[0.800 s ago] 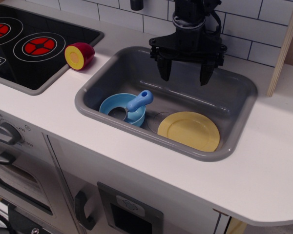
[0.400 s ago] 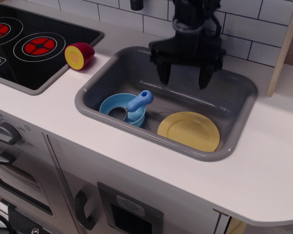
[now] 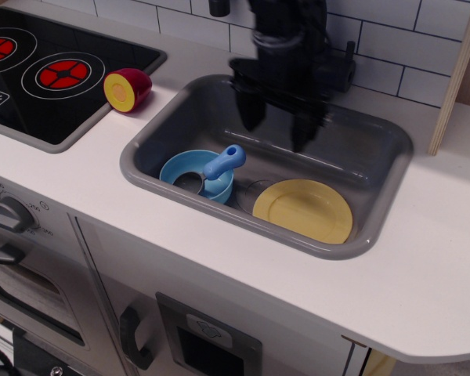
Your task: Take spoon out of bowl sink
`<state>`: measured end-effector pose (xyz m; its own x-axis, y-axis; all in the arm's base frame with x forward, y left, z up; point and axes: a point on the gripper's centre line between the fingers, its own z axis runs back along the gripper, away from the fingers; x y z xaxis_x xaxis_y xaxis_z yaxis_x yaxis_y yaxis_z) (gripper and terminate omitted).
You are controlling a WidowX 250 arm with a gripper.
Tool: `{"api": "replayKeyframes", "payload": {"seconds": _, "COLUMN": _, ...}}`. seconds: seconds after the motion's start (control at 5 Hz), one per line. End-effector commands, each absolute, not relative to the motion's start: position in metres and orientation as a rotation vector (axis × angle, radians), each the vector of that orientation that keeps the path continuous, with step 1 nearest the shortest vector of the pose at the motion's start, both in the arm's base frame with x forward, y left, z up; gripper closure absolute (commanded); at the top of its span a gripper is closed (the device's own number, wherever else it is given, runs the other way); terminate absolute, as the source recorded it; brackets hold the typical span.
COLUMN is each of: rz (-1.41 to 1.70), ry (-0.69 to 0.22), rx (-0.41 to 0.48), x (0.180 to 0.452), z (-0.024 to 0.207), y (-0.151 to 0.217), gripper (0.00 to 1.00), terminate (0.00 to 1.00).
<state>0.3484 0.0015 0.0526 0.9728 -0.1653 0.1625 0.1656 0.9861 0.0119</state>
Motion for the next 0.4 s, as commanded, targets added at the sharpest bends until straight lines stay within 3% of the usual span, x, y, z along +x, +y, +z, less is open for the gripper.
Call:
{"api": "replayKeyframes", "payload": {"seconds": 0.0, "rz": -0.452, "ry": -0.206, "rx": 0.087, "x": 0.362, "z": 0.076, "y": 0.022, "gripper": 0.0, "terminate": 0.0}}
{"api": "replayKeyframes", "payload": {"seconds": 0.2, "rz": -0.536, "ry": -0.191, "rx": 0.119, "x": 0.358, "z": 0.065, "y": 0.03, "gripper": 0.0, "terminate": 0.0}}
